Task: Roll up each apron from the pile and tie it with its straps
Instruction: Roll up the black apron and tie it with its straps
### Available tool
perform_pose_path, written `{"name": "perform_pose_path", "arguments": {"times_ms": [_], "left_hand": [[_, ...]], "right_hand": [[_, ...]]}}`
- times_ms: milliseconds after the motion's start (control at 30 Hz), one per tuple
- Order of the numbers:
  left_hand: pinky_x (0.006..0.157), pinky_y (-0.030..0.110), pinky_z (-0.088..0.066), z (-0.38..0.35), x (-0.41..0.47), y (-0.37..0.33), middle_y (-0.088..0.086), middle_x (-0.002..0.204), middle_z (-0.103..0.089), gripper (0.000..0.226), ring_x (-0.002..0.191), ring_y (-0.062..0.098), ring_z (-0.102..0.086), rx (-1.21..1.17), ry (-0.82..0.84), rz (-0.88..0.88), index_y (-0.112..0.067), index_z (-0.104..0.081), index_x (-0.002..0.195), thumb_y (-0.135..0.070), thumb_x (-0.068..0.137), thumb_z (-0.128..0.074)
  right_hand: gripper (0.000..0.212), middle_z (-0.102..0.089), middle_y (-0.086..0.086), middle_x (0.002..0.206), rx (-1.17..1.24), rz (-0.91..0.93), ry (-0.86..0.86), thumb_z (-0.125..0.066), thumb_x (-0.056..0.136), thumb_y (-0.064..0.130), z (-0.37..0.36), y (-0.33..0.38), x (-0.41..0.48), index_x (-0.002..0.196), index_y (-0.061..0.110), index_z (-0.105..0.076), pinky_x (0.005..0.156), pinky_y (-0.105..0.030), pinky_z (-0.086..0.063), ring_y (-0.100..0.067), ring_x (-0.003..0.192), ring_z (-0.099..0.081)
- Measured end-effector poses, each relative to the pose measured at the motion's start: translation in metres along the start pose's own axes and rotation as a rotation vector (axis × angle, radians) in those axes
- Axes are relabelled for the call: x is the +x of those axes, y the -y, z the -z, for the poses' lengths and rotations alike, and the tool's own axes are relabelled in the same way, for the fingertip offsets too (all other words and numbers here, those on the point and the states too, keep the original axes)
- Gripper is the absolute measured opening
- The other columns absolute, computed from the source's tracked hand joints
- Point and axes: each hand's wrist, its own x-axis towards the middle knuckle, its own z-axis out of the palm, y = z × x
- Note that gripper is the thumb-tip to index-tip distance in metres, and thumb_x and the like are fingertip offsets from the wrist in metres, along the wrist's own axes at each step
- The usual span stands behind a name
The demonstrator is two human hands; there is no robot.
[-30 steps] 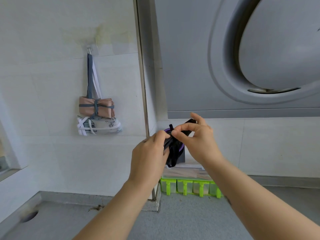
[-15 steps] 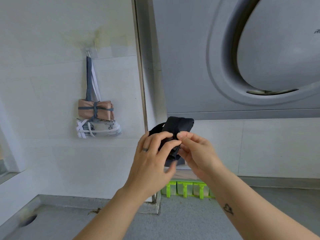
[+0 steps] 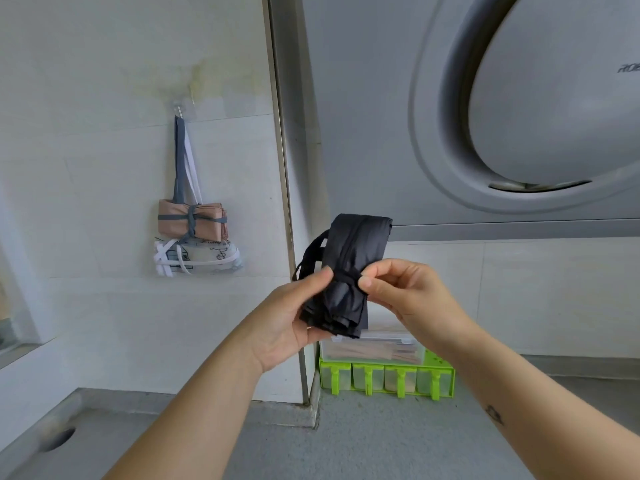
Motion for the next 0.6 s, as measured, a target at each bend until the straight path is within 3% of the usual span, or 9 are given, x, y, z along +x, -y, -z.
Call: {"name": "perform_pose_path", "arguments": {"times_ms": [33, 100, 200, 267, 400, 600], "left_hand": [[0.070, 0.031, -0.057, -0.002, -0.001, 0.002, 0.012, 0.104, -0.072, 0.037, 0.093, 0.020, -0.070, 0.073, 0.006, 0.003, -0.011, -0.071, 0.104, -0.031, 0.073, -0.065], [0.066, 0.028, -0.056, -0.008, -0.001, 0.007, 0.010, 0.096, -0.073, 0.037, 0.088, 0.019, -0.071, 0.162, -0.003, -0.012, -0.012, -0.067, 0.104, -0.022, 0.069, -0.068], [0.067, 0.028, -0.055, -0.013, -0.001, 0.012, 0.008, 0.095, -0.074, 0.035, 0.087, 0.019, -0.071, 0.155, -0.068, -0.069, -0.013, -0.066, 0.106, -0.013, 0.072, -0.070], [0.068, 0.029, -0.055, -0.014, 0.000, 0.015, 0.008, 0.097, -0.074, 0.029, 0.089, 0.020, -0.070, 0.147, -0.125, -0.089, -0.012, -0.066, 0.108, -0.006, 0.080, -0.068], [0.067, 0.028, -0.054, -0.019, -0.001, 0.018, 0.008, 0.095, -0.074, 0.024, 0.086, 0.018, -0.070, 0.139, -0.171, -0.101, -0.010, -0.067, 0.106, -0.002, 0.083, -0.066], [0.080, 0.039, -0.055, -0.022, -0.005, 0.020, 0.007, 0.094, -0.074, 0.022, 0.094, 0.023, -0.069, 0.200, -0.147, -0.098, -0.013, -0.067, 0.103, -0.003, 0.084, -0.067]], "right_hand": [[0.007, -0.068, 0.002, 0.070, -0.038, 0.009, 0.019, -0.074, 0.074, 0.018, -0.001, 0.002, -0.002, 0.072, 0.013, -0.069, 0.076, -0.022, -0.052, -0.009, 0.070, -0.063], [0.013, -0.067, 0.004, 0.070, -0.111, 0.031, 0.017, -0.065, 0.082, 0.001, -0.006, 0.008, -0.005, 0.073, 0.010, -0.065, 0.068, -0.015, -0.050, -0.006, 0.067, -0.061], [0.017, -0.059, 0.004, 0.084, -0.216, 0.078, -0.116, -0.066, 0.084, 0.005, -0.006, 0.010, -0.007, 0.071, 0.016, -0.066, 0.068, -0.009, -0.045, -0.005, 0.072, -0.056], [0.014, -0.059, 0.006, 0.079, -0.191, 0.093, -0.188, -0.066, 0.085, 0.009, -0.005, 0.007, -0.011, 0.072, 0.016, -0.065, 0.066, -0.008, -0.042, -0.002, 0.067, -0.053], [0.015, -0.058, 0.016, 0.058, -0.116, 0.118, -0.143, -0.060, 0.088, 0.003, -0.009, 0.006, -0.019, 0.075, 0.010, -0.061, 0.060, -0.007, -0.040, 0.005, 0.055, -0.051], [0.018, -0.061, 0.008, 0.071, -0.309, 0.152, -0.138, -0.066, 0.086, 0.007, -0.009, 0.010, -0.015, 0.073, 0.019, -0.066, 0.064, -0.011, -0.042, -0.004, 0.064, -0.052]]}}
